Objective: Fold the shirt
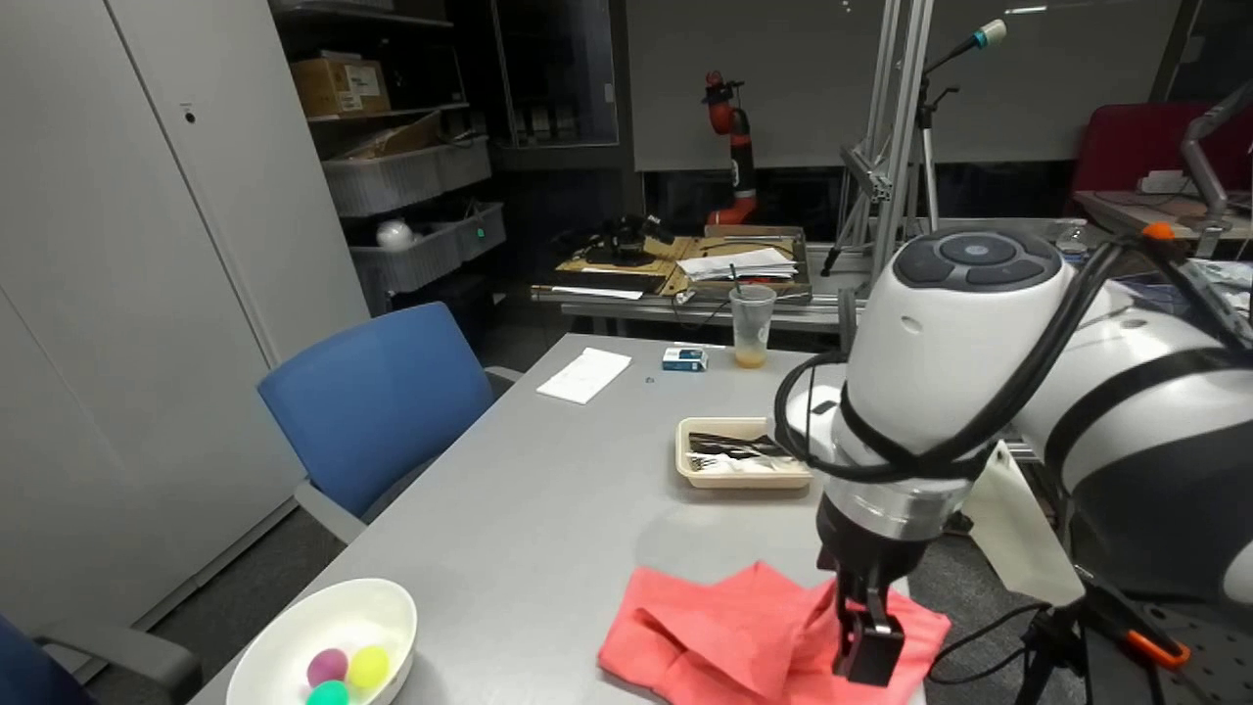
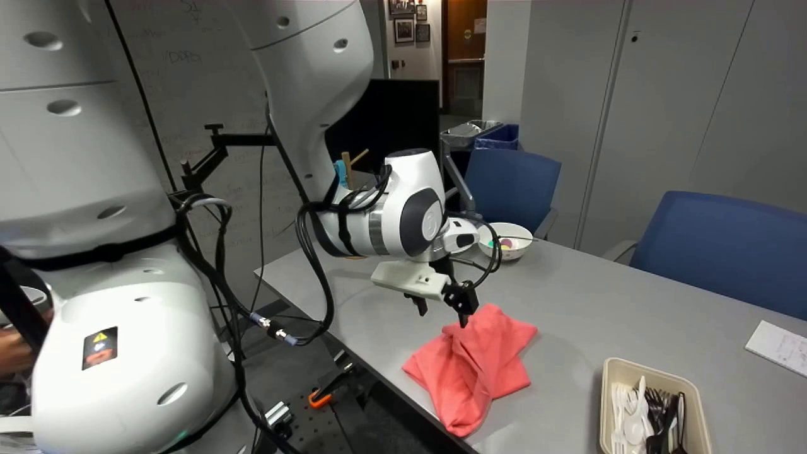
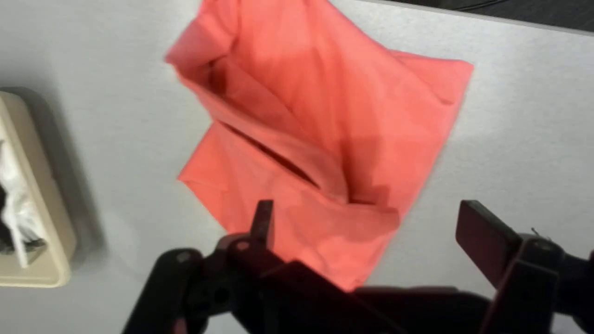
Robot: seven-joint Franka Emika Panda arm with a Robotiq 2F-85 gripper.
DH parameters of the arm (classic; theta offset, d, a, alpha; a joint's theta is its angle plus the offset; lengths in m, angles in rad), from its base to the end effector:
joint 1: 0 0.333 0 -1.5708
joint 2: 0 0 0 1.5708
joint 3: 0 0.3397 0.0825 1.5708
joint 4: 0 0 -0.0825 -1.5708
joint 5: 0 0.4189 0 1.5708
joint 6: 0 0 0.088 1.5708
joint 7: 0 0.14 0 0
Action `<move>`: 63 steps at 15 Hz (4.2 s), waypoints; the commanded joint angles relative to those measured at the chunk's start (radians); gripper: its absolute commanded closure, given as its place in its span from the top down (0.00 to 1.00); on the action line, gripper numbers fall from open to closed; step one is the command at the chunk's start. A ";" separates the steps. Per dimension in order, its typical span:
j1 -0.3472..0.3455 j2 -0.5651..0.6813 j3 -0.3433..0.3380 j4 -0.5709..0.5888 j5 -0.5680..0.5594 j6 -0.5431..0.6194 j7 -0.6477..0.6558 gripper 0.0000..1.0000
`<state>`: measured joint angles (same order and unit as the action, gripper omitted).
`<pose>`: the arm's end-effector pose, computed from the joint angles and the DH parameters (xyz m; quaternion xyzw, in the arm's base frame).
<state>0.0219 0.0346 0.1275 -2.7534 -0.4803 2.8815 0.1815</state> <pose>0.4041 0.0844 0.1723 0.9739 0.2110 0.0569 0.0612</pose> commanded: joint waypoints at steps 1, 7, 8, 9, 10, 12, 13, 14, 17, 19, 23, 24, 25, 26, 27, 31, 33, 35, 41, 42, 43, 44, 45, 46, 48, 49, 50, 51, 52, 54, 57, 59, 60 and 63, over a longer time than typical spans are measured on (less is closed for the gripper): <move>-0.002 0.199 0.090 0.045 0.278 0.119 -0.256 1.00; -0.073 0.272 0.194 0.086 0.409 0.071 -0.425 1.00; -0.085 0.282 0.200 0.105 0.421 0.052 -0.452 1.00; -0.090 0.286 0.202 0.118 0.425 0.038 -0.464 1.00; -0.090 0.288 0.202 0.124 0.426 0.032 -0.467 1.00; -0.089 0.288 0.205 0.127 0.426 0.028 -0.468 1.00; -0.089 0.289 0.207 0.127 0.427 0.028 -0.468 1.00; -0.063 0.277 0.187 0.119 0.406 0.024 -0.447 1.00; 0.029 0.176 0.096 0.077 0.328 0.009 -0.386 1.00; 0.080 0.123 0.034 0.061 0.261 0.003 -0.361 1.00; 0.130 0.060 -0.061 0.069 0.031 -0.018 -0.241 1.00; 0.130 0.072 -0.074 0.086 -0.022 -0.019 -0.211 1.00; 0.128 0.090 -0.087 0.104 -0.073 -0.019 -0.178 1.00; 0.125 0.110 -0.099 0.120 -0.119 -0.012 -0.143 1.00; 0.122 0.130 -0.107 0.133 -0.153 -0.003 -0.119 1.00; 0.128 0.196 -0.148 0.193 -0.292 0.005 -0.007 0.94; 0.128 0.233 -0.149 0.219 -0.318 0.009 0.017 0.98; 0.129 0.272 -0.145 0.242 -0.324 0.011 0.029 0.98; 0.128 0.355 -0.153 0.291 -0.324 0.013 0.037 0.62; 0.128 0.365 -0.155 0.297 -0.322 0.014 0.037 0.54; 0.126 0.376 -0.155 0.302 -0.319 0.016 0.035 0.45; 0.127 0.384 -0.157 0.308 -0.318 0.017 0.036 0.38; 0.128 0.392 -0.158 0.312 -0.317 0.017 0.037 0.29; 0.130 0.397 -0.159 0.317 -0.317 0.017 0.039 0.23; 0.144 0.397 -0.172 0.327 -0.330 0.011 0.060 0.07; 0.149 0.391 -0.176 0.329 -0.333 0.010 0.068 0.01; 0.156 0.384 -0.183 0.331 -0.338 0.007 0.078 0.00; 0.165 0.371 -0.192 0.332 -0.346 0.003 0.088 0.00; 0.169 0.364 -0.197 0.334 -0.349 0.004 0.092 0.00; 0.206 0.349 -0.238 0.352 -0.398 -0.002 0.144 0.02; 0.278 0.355 -0.331 0.403 -0.540 -0.014 0.291 0.02; 0.318 0.370 -0.381 0.438 -0.628 -0.033 0.403 0.02; 0.328 0.378 -0.392 0.446 -0.650 -0.047 0.441 0.32; 0.356 0.396 -0.412 0.462 -0.707 -0.093 0.535 0.47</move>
<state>0.3260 0.4060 -0.2498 -2.3236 -1.1198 2.8403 0.6109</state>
